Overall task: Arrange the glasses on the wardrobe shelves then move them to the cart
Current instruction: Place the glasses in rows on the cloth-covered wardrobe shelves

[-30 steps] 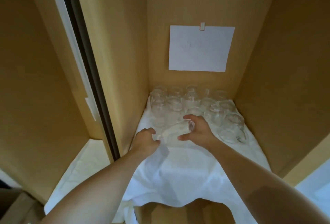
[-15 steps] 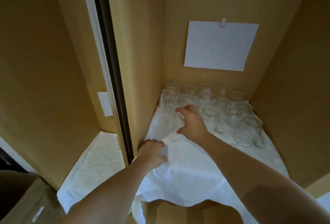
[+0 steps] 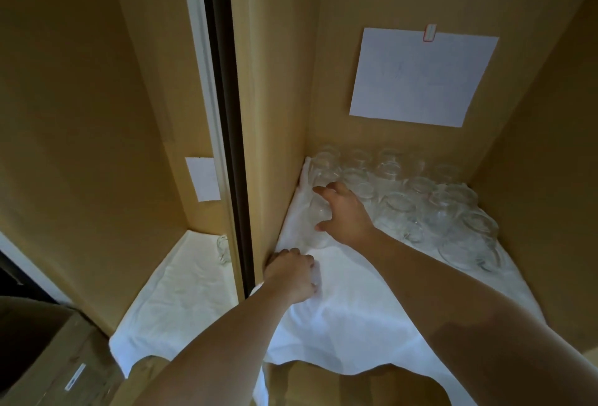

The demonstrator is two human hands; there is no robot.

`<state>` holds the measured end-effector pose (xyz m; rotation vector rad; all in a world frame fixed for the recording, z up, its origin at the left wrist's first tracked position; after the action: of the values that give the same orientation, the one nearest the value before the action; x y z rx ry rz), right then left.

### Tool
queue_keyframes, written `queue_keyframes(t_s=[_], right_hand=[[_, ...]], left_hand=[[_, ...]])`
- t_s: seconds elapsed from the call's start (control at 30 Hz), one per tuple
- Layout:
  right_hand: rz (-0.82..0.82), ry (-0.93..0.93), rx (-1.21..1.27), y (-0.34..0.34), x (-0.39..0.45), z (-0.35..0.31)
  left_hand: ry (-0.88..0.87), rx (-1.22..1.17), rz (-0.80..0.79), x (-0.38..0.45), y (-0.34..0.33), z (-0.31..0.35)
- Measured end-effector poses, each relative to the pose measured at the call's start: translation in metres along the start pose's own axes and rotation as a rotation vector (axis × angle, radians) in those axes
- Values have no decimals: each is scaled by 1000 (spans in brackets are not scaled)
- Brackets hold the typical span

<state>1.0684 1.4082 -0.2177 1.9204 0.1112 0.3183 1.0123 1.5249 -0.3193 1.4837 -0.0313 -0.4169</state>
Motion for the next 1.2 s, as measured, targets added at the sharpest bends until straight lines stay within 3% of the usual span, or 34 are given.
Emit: queue_keyframes(t_s=[0.43,0.9,1.2], right_hand=[[-81,-21,-34,-24,0,-6],[140,-230,78,-30,-58,10],[87,-444,-3,-45,-110,26]], left_hand=[[-27,0,-3,2,0,0],[-93,54,27,6,-7,-1],[-93,59,-36,1,-3,3]])
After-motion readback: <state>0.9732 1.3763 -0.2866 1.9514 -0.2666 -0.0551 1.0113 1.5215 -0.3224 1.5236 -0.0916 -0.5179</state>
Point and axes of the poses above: each hand's wrist, its own x-axis towards the middle knuckle, its own y-axis out of the back of the hand, z = x × y, the point moved 6 cm from there along x, towards the middle knuckle, and after that the axes turned 2 degrees about -x, right-handed, at the moved point
